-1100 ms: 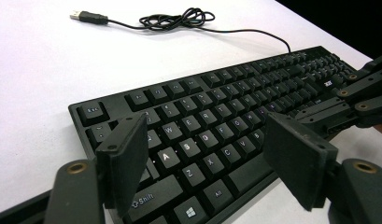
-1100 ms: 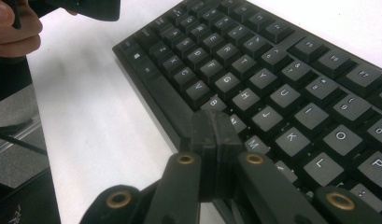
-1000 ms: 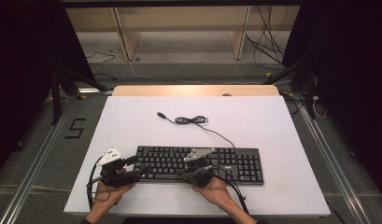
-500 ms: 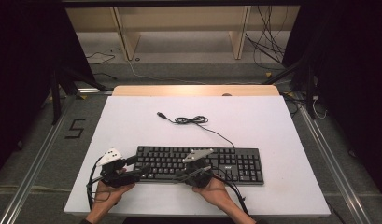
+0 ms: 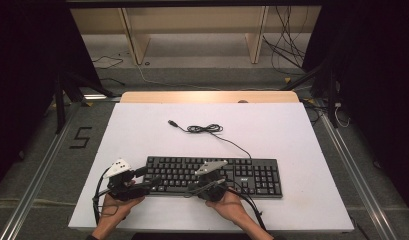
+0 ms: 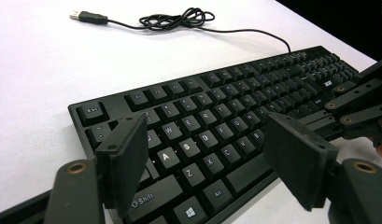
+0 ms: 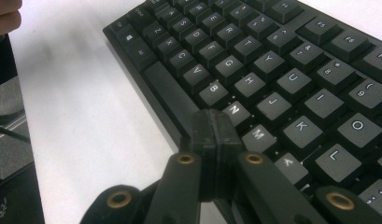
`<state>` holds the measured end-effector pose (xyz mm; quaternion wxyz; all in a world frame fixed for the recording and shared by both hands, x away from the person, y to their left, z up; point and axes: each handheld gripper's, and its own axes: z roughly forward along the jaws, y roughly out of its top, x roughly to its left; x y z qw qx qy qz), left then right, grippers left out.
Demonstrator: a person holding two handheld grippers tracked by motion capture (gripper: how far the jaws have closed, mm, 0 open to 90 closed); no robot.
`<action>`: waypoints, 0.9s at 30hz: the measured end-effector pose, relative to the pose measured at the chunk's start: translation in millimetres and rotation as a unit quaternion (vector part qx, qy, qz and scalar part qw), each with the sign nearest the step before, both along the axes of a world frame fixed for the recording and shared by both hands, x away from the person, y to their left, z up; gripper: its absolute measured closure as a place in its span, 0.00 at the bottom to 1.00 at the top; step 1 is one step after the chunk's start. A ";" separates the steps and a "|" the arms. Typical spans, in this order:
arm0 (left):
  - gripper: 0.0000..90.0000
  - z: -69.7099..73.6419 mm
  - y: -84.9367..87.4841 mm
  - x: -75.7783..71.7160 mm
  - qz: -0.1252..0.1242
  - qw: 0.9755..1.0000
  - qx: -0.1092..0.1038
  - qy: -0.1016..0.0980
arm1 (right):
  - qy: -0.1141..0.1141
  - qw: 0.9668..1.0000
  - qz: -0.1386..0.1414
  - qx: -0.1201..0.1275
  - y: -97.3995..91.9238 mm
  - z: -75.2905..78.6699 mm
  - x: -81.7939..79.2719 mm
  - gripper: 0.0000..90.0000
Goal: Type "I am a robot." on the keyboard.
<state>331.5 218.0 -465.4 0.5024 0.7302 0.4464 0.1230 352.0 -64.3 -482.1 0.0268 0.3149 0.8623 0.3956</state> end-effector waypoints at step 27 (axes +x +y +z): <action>0.56 -7.5 -4.9 11.6 0.019 0.999 0.022 0.028 | -0.008 0.998 -0.023 0.063 -24.0 21.5 -0.1 0.53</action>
